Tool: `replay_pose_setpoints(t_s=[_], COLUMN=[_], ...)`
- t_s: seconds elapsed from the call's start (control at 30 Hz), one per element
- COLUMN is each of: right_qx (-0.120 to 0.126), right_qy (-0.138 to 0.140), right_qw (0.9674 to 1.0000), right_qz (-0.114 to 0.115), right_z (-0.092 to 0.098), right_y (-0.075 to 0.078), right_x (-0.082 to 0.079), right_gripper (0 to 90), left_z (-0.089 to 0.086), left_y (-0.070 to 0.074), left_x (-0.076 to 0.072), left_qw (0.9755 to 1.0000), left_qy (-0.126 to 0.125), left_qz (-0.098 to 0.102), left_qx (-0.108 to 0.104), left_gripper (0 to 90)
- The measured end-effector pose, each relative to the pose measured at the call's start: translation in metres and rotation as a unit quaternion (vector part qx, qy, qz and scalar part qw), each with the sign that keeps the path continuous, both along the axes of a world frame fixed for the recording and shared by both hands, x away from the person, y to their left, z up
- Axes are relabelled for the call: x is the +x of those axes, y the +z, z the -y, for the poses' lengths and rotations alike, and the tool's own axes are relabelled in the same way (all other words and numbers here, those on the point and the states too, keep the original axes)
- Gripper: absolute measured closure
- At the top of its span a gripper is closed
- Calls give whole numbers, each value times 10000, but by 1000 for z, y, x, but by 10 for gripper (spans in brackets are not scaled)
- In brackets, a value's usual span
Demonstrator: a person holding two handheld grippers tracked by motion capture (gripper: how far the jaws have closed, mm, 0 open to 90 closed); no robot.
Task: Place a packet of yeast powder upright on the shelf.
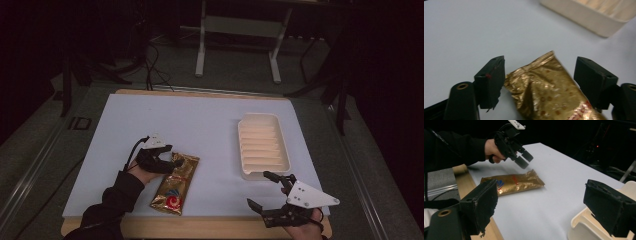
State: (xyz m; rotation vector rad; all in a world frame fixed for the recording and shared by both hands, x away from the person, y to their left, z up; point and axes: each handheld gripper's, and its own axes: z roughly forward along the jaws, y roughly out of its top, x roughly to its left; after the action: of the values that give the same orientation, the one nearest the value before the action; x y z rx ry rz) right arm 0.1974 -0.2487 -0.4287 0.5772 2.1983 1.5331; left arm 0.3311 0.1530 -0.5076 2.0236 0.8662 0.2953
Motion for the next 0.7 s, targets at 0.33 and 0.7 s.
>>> replay_pose_setpoints(t_s=[0.33,0.7], right_qx=[-44,-50], right_qy=[65,45], right_qw=[10000,9999], right_qz=[-60,-114], right_z=[-2,-1], right_y=[-2,-4], right_x=[0,2], right_gripper=[130,130], left_z=[3,8], left_y=[-18,-33], left_x=[17,24], left_qw=[9988,9969], left_qy=[158,219], left_qz=[-403,-612], left_qx=[219,444], left_gripper=[314,328])
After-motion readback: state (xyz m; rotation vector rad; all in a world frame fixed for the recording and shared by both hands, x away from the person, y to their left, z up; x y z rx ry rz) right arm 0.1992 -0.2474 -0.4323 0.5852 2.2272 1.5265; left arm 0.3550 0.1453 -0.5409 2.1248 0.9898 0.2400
